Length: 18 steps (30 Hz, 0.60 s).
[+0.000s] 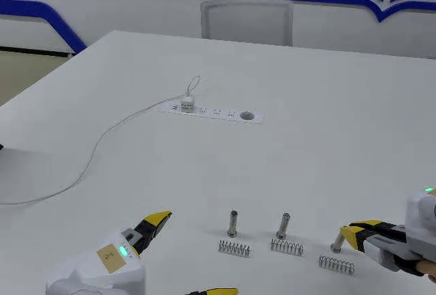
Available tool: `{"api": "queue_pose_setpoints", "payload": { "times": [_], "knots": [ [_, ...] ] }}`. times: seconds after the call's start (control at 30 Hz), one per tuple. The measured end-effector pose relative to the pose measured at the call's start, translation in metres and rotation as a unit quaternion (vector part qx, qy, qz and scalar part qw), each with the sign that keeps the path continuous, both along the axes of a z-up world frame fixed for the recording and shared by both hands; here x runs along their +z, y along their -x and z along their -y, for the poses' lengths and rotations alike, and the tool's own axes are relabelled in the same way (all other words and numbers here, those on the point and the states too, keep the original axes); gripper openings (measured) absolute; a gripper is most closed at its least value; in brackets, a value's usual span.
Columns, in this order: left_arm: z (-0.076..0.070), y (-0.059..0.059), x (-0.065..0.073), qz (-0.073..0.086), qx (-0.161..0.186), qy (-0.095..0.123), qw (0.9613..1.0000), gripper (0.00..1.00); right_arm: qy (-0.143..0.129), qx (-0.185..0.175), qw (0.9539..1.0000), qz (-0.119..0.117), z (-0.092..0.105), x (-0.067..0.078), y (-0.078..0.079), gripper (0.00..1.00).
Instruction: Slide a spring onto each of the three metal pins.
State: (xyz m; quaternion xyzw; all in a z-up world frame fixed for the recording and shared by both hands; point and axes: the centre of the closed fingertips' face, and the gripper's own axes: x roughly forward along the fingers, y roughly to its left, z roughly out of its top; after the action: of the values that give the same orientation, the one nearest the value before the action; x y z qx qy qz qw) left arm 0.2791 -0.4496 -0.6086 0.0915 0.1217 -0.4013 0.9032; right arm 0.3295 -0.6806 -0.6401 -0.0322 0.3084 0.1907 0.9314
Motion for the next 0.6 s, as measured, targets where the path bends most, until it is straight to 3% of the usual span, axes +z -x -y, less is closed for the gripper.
{"api": "queue_pose_setpoints", "payload": {
  "times": [0.2, 0.37, 0.5, 0.6],
  "knots": [
    [-0.001, -0.001, -0.001, -0.001, 0.002, 0.001, 1.0, 0.89, -0.009, 0.003, 0.9999, -0.003, 0.011, -0.003, 0.007, 0.18],
    [-0.003, -0.002, -0.002, -0.005, 0.005, 0.001, 1.0, 0.89, -0.014, 0.046, 0.9985, -0.026, 0.008, -0.017, 0.019, 0.19],
    [-0.002, -0.001, -0.003, -0.008, 0.005, -0.001, 1.0, 0.89, 0.025, 0.117, 0.9919, -0.042, -0.001, -0.033, 0.029, 0.2],
    [-0.003, -0.001, -0.004, -0.01, 0.005, -0.002, 0.9999, 0.89, 0.057, 0.148, 0.9863, -0.044, -0.005, -0.041, 0.032, 0.23]
  ]
}}
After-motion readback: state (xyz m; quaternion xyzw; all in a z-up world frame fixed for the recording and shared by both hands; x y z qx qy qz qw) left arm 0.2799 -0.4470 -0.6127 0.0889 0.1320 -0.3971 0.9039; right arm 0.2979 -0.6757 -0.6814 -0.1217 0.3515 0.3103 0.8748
